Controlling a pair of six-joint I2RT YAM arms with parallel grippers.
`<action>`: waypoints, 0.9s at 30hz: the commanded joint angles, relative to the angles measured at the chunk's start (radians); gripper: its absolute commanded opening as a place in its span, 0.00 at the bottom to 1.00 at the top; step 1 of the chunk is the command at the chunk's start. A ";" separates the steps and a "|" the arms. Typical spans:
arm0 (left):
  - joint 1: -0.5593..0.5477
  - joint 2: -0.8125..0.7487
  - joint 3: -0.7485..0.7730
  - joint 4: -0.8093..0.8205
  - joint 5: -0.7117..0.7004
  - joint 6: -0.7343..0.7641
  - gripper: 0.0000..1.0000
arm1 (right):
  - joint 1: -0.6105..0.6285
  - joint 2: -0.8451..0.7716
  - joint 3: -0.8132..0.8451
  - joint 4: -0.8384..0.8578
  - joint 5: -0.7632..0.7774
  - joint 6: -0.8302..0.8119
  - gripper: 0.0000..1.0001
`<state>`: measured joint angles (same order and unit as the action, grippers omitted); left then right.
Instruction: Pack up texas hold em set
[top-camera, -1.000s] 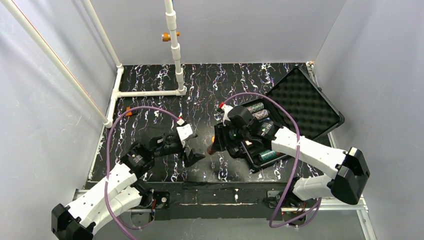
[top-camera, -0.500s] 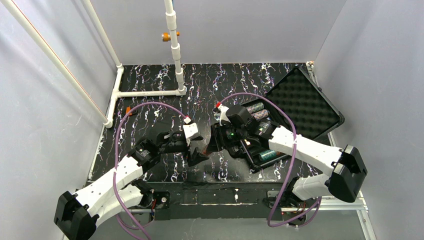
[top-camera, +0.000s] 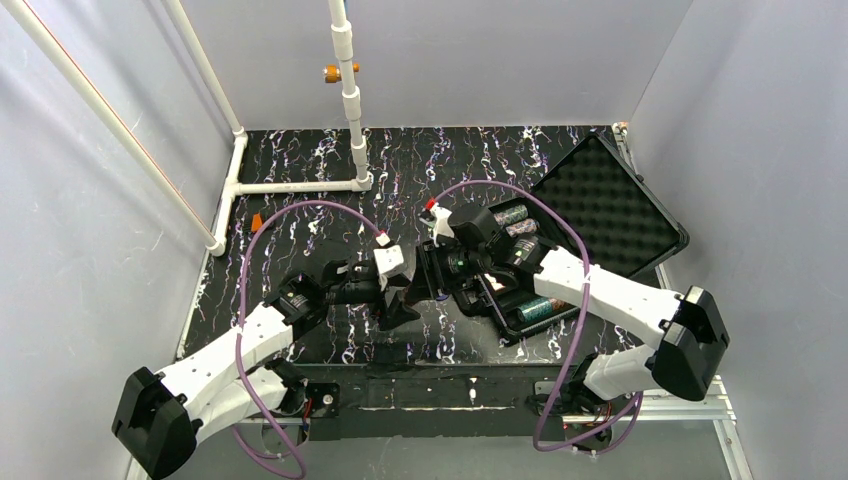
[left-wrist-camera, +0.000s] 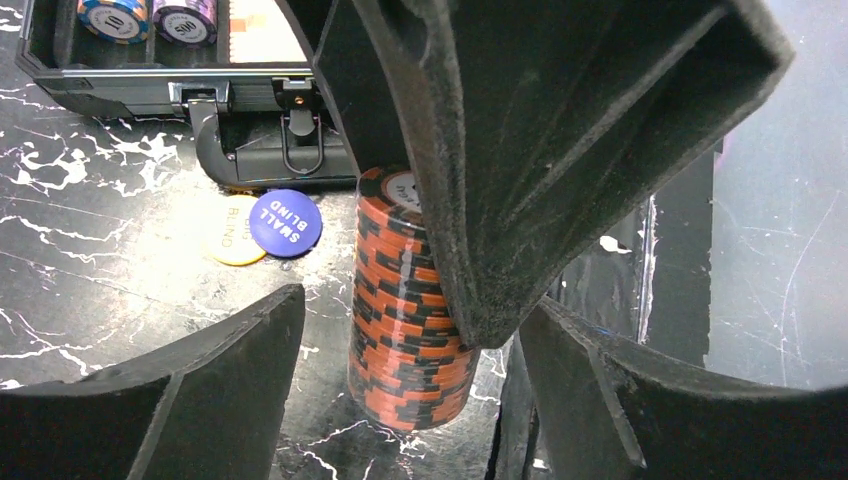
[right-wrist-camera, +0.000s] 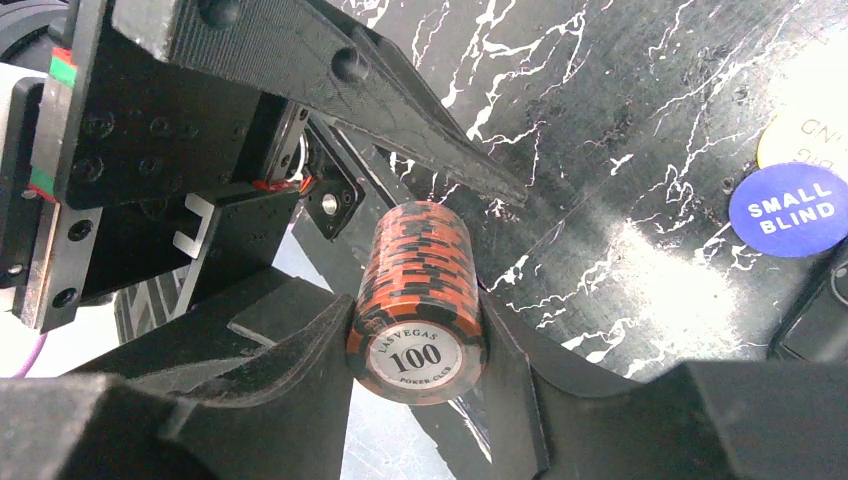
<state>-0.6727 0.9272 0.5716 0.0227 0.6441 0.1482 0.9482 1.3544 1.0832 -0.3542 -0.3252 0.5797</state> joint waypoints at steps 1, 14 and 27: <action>-0.010 -0.003 0.043 0.010 0.011 0.002 0.71 | -0.005 0.003 0.068 0.085 -0.051 0.028 0.10; -0.031 -0.014 0.053 0.002 -0.043 0.000 0.03 | -0.005 0.010 0.062 0.099 -0.034 0.076 0.16; -0.040 -0.028 0.059 -0.017 -0.080 -0.010 0.00 | -0.006 -0.048 0.078 0.056 0.131 0.072 0.98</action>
<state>-0.7067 0.9245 0.5846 -0.0296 0.5663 0.1444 0.9382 1.3651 1.1061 -0.3134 -0.2729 0.6514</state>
